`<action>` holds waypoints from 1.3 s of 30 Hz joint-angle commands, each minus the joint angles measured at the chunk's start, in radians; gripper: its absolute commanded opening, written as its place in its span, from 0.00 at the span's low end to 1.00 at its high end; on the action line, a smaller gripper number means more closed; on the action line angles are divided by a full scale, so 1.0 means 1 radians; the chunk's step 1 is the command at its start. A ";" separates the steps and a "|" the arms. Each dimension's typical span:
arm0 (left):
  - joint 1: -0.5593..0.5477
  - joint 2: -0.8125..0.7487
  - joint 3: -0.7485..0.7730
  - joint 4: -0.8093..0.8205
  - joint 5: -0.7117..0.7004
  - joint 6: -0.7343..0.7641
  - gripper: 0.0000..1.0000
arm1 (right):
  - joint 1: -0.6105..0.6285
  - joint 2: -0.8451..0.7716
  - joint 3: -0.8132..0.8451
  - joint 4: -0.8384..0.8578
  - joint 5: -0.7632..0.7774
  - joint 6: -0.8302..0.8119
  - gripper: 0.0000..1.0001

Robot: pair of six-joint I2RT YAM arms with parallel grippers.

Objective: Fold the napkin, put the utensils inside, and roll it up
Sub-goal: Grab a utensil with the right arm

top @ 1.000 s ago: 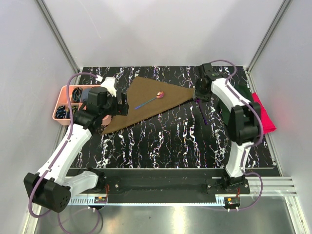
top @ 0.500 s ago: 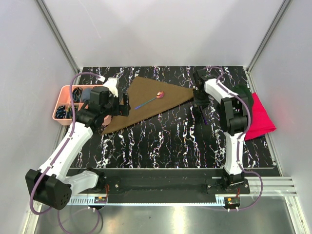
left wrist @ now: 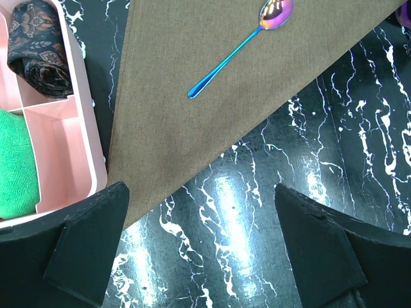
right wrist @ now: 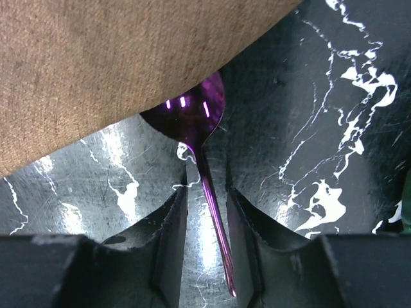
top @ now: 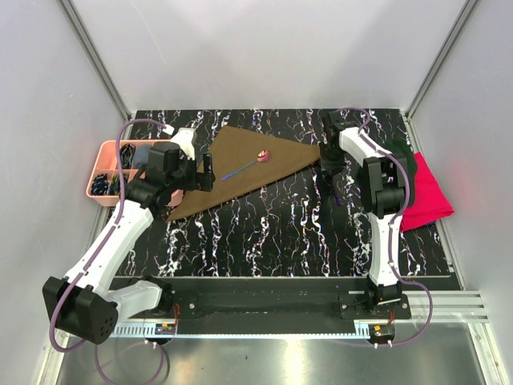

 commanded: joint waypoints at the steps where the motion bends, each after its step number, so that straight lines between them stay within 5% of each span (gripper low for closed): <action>1: -0.004 0.000 -0.004 0.043 0.028 0.015 0.99 | -0.013 0.034 0.014 0.015 -0.021 0.010 0.36; 8: -0.004 -0.006 -0.004 0.043 0.032 0.014 0.99 | -0.017 0.023 -0.035 -0.001 -0.024 0.029 0.00; 16: -0.004 -0.031 -0.003 0.043 0.037 0.006 0.99 | -0.069 -0.110 -0.196 -0.047 0.016 0.248 0.00; 25: -0.004 -0.040 0.000 0.045 0.085 -0.012 0.99 | -0.060 -0.368 -0.469 0.134 -0.132 0.470 0.00; 31: -0.004 -0.049 0.003 0.046 0.098 -0.018 0.99 | 0.045 -0.442 -0.581 0.332 -0.103 0.696 0.00; 39: -0.004 -0.066 0.002 0.048 0.085 -0.015 0.99 | 0.243 -0.365 -0.526 0.412 0.006 0.961 0.00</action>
